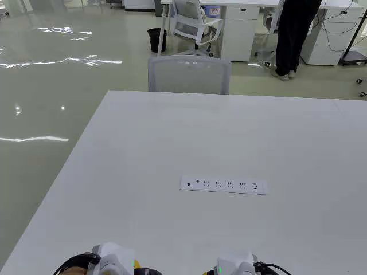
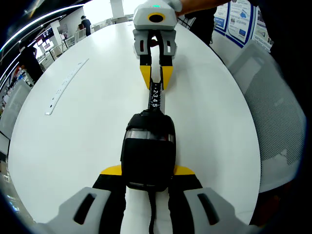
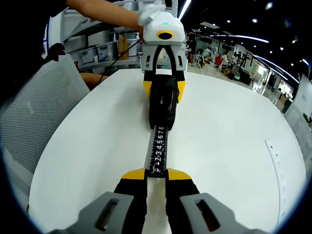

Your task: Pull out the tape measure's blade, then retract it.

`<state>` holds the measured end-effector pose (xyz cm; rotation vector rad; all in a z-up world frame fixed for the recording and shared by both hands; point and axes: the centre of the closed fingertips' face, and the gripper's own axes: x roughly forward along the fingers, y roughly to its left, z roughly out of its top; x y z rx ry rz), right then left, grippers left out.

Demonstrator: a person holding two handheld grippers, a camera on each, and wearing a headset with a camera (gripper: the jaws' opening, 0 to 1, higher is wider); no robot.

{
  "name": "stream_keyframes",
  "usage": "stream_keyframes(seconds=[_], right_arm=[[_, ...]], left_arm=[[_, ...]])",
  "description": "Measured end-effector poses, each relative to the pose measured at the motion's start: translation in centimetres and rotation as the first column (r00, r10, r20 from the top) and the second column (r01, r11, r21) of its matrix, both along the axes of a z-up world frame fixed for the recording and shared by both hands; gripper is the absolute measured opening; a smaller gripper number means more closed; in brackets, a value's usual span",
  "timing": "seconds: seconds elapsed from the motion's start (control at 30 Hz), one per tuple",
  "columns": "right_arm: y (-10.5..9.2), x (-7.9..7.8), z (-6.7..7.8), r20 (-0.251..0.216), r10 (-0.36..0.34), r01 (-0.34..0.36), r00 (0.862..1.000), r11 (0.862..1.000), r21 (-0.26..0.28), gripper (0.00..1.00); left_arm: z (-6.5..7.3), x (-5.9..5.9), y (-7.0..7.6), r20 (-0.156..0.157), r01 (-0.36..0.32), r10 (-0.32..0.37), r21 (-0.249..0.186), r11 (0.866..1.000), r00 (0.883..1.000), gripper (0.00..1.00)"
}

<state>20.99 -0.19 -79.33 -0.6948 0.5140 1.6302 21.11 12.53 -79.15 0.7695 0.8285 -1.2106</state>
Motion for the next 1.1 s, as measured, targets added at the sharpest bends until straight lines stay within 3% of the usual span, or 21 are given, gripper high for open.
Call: stream_keyframes(seconds=[1.1], right_arm=[[-1.5, 0.0, 0.0, -0.001, -0.007, 0.007, 1.0, 1.0, -0.012, 0.12]], left_arm=[[0.4, -0.2, -0.3, 0.0, -0.002, 0.002, 0.0, 1.0, 1.0, 0.28]])
